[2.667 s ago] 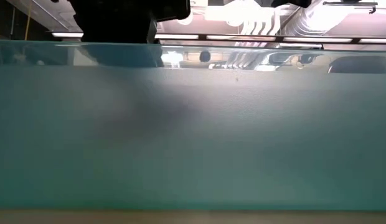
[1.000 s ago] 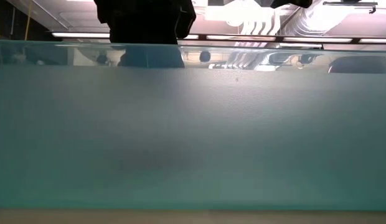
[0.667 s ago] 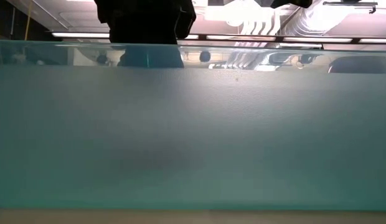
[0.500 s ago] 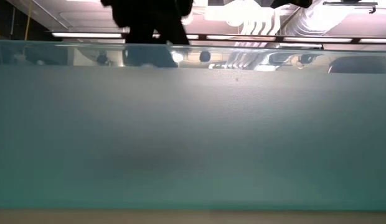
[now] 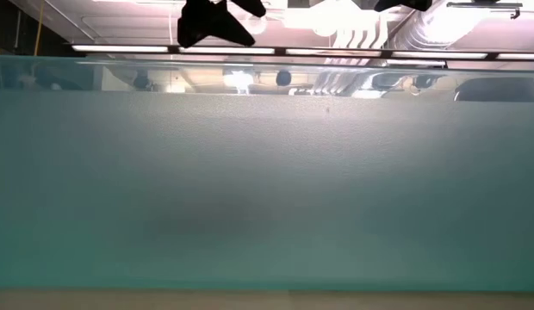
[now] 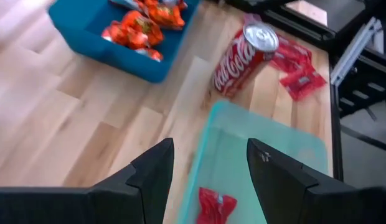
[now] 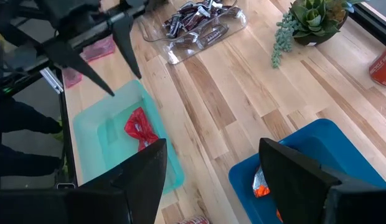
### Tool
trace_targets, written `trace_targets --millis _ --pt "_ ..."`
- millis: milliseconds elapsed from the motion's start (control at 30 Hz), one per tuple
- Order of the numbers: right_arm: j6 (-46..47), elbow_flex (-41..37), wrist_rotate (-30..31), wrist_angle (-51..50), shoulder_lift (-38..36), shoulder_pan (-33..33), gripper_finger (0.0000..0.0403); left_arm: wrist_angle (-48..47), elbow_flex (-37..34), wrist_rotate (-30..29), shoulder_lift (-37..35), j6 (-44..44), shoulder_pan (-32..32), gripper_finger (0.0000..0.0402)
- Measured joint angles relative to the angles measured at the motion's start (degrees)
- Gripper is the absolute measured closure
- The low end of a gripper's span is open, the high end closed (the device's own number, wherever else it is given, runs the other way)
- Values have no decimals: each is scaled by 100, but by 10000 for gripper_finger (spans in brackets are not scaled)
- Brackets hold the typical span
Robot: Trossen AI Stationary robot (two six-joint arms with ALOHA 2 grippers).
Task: Sort candy
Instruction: Put the red candy into the green bin
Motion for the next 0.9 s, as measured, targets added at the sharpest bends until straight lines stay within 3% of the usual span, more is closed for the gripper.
trace_targets --millis 900 --pt "-56 0 2 0 0 0 153 100 0 -177 -70 -445 76 213"
